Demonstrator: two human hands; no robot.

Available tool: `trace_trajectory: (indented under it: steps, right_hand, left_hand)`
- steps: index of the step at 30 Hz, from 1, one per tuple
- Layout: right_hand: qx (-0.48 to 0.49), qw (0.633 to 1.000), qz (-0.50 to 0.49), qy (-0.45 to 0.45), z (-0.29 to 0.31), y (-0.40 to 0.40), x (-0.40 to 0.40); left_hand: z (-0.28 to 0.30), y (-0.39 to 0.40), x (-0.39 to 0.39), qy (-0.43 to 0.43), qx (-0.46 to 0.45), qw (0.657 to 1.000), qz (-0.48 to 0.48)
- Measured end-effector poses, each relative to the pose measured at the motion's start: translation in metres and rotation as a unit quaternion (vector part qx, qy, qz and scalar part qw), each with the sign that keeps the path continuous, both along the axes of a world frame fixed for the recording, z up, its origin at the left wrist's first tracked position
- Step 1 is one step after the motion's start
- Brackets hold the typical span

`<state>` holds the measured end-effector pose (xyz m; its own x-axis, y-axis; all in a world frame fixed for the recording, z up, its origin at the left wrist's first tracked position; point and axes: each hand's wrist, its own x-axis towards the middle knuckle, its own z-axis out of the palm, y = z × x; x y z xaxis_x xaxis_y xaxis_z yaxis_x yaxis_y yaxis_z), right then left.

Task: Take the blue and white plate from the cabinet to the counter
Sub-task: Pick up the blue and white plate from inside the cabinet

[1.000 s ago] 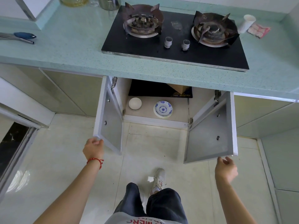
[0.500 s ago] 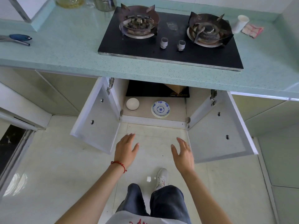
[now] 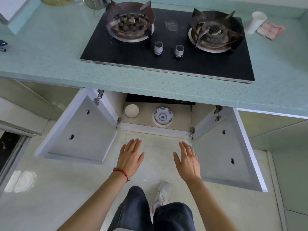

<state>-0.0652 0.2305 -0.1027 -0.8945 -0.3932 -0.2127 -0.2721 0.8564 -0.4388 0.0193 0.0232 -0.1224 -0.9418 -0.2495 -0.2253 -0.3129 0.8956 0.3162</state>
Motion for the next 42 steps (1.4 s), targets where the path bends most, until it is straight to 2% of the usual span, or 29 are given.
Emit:
trace_trajectory:
  steps: [9,18,31,38,42]
  right_hand:
    - [-0.005,1.0,-0.017,-0.018,-0.04,-0.001,-0.066]
    - [-0.019,0.999,-0.046,0.005,-0.108,-0.023,-0.114]
    - [-0.018,0.997,-0.028,0.063,-0.26,-0.042,-0.202]
    - [0.002,0.988,0.001,0.154,-0.345,-0.047,-0.239]
    - [0.0,0.987,0.012,0.158,-0.394,-0.045,-0.257]
  left_hand:
    - [-0.031,-0.001,-0.069,0.013,-0.007,1.0,-0.001]
    - [-0.102,-0.023,-0.138,0.041,-0.007,0.998,-0.043]
    - [-0.251,-0.036,-0.225,0.083,-0.02,0.995,-0.044]
    - [-0.338,-0.042,-0.268,0.127,-0.024,0.99,-0.05]
    - [-0.383,-0.041,-0.286,0.13,-0.015,0.99,-0.044]
